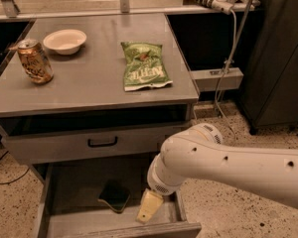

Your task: Pick sponge from middle drawer and place on counter

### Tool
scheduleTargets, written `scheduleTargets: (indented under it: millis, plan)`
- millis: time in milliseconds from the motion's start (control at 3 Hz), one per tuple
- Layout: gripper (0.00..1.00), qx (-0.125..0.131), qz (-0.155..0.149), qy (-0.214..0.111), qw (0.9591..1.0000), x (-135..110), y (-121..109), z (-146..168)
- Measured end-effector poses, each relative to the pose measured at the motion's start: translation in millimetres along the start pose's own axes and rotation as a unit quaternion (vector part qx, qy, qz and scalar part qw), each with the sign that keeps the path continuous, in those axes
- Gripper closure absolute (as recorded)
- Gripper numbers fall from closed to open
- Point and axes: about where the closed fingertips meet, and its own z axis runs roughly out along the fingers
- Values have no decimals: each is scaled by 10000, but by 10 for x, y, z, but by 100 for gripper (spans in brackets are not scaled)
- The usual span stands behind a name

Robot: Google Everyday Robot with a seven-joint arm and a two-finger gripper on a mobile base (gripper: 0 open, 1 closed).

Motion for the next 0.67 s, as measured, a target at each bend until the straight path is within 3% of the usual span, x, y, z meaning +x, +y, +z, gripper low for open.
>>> scheduleTargets:
  millis: [667]
  plan:
    - [0, -119, 29, -25, 9999, 20, 63, 173]
